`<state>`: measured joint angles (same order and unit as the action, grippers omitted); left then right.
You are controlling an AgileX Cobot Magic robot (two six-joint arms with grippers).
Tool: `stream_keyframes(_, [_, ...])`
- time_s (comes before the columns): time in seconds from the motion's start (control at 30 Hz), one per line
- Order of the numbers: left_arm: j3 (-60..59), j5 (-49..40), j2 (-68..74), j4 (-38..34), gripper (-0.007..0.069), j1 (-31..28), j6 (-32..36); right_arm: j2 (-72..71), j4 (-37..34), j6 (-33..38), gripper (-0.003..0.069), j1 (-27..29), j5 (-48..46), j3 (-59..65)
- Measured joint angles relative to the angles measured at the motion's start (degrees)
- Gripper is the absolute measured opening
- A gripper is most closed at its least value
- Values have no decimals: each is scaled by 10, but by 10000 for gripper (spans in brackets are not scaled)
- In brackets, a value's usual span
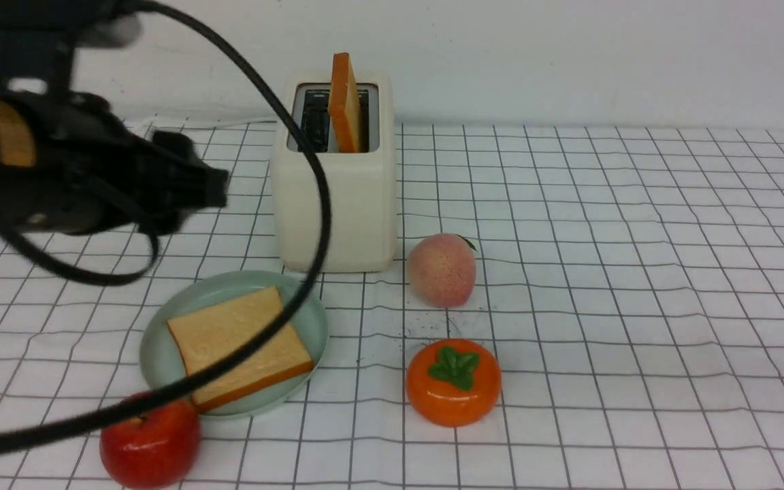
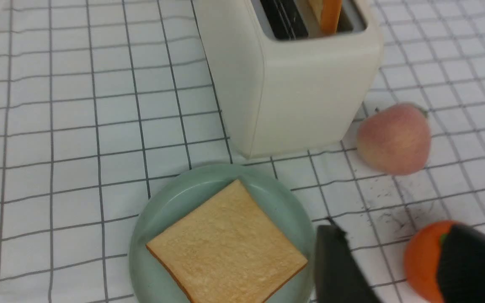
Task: Take toasted bread from bread machine on white checkered table place on plate.
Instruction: 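Grasp the toast slice in the toaster and pull it up out of the slot with the right gripper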
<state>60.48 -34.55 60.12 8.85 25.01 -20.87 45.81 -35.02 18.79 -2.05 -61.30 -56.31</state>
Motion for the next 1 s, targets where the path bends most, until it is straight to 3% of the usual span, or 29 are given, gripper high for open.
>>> stream_keyframes(0.03, [-4,-5,-21,0,168,0,-3,13,-6,0,34,0,-4,-7])
stream_keyframes(0.07, [-5,-6,-21,0,168,0,-4,21,-10,0,32,0,-4,-11])
stream_keyframes(0.1, [-16,-10,-59,0,60,0,-5,51,-28,2,19,-1,-7,-27])
stream_keyframes(0.17, [-43,-10,-128,0,-13,0,-6,99,-47,8,10,-16,-6,-53])
stream_keyframes(0.27, [-76,-4,-193,-1,-13,0,-6,144,-50,8,10,-49,2,-84])
stream_keyframes(0.4, [-132,22,-289,-2,-13,0,-6,239,-5,-25,10,-163,35,-169])
stream_keyframes(0.5, [-178,42,-350,-3,-13,0,-6,340,112,-113,13,-266,73,-262])
stream_keyframes(0.53, [-182,43,-355,-4,-13,0,-7,346,119,-119,13,-266,75,-269])
stream_keyframes(0.6, [-196,48,-377,-12,-13,0,-9,415,203,-183,37,-316,98,-343])
stream_keyframes(0.8, [-200,60,-395,-19,-13,0,-9,568,358,-296,199,-382,148,-514])
stream_keyframes(0.9, [-200,73,-395,-21,-13,0,-10,657,429,-350,372,-390,170,-612])
stream_keyframes(0.93, [-200,74,-395,-21,-13,0,-10,662,429,-353,382,-390,171,-612])
stream_keyframes(1.0, [-200,88,-395,-21,-13,0,-10,718,473,-386,489,-388,185,-670])
